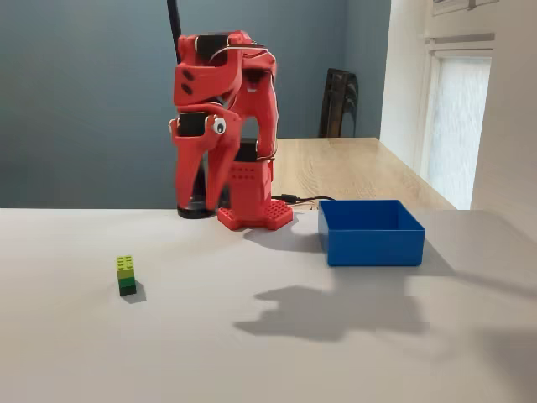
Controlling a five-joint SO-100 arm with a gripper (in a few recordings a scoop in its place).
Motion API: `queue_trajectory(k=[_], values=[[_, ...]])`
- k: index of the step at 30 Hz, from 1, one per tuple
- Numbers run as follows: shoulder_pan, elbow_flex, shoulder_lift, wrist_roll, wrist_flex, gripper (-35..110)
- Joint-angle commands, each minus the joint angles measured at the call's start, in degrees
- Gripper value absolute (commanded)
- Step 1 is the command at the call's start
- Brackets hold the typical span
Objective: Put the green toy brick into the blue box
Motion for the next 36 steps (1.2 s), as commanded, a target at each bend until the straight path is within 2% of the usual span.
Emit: queue_trajectory(k=[1, 15, 30, 36], values=[[4.9, -5.4, -5.6, 1.4, -1.6, 28], [15.2, -12.0, -24.7, 3.4, -9.9, 24], [17.6, -12.5, -33.1, 4.6, -16.2, 22], [17.8, -12.4, -35.8, 4.9, -17.3, 11]])
